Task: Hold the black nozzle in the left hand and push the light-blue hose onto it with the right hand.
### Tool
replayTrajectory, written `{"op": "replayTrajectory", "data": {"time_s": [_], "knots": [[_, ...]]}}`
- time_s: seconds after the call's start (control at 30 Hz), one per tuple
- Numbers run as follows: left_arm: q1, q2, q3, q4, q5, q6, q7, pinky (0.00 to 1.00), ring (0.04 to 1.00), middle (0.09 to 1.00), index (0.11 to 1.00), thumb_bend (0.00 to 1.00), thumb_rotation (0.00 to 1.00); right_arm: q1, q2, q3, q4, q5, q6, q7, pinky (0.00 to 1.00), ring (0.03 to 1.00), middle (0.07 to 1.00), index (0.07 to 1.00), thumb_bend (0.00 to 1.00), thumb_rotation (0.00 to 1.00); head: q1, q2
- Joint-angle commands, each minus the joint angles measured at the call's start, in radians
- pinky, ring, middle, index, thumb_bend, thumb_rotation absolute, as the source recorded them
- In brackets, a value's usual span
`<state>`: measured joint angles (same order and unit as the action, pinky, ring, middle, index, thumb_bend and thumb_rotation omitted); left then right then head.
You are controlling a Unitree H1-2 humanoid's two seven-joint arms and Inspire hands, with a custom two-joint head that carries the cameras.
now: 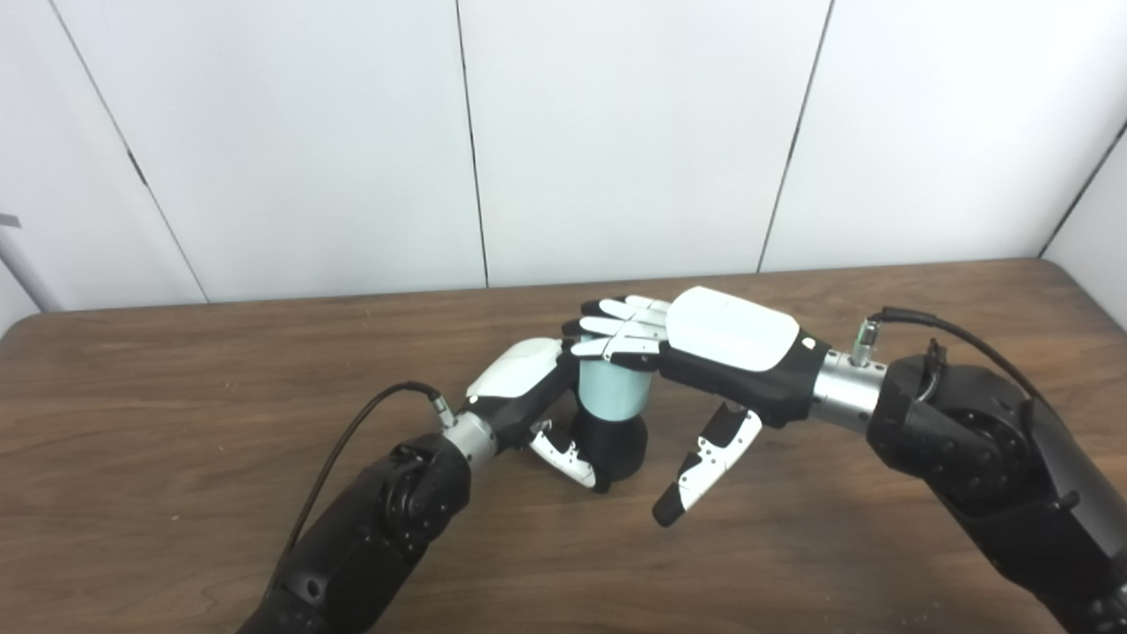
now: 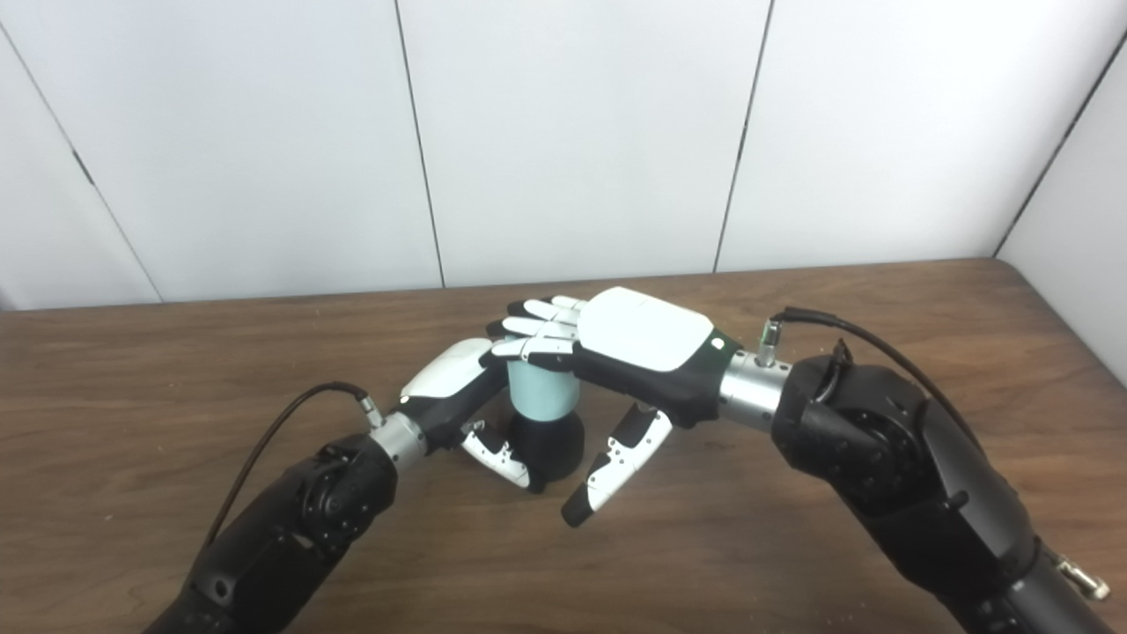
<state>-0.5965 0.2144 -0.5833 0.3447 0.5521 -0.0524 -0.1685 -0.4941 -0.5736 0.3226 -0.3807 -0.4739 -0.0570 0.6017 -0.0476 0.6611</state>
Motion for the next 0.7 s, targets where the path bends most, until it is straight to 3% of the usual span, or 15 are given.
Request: {"op": "replayTrajectory", "data": {"time_s": [0.0, 0.67], "knots": [[0.059, 0.011, -0.052, 0.049, 0.039, 0.051, -0.112, 1.00, 0.584, 0.481, 0.485, 0.53, 0.00, 0.035, -0.012, 0.006, 0.011, -0.042, 0.056, 0.038, 0.95, 0.987, 0.975, 0.928, 0.75, 0.67, -0.001, 0.000], [0.058, 0.008, -0.051, 0.043, 0.039, 0.061, -0.115, 1.00, 0.585, 0.480, 0.485, 0.53, 0.00, 0.062, 0.023, 0.030, 0.020, -0.044, 0.076, 0.043, 0.96, 0.999, 0.989, 0.944, 0.75, 0.66, 0.001, 0.011]]}}
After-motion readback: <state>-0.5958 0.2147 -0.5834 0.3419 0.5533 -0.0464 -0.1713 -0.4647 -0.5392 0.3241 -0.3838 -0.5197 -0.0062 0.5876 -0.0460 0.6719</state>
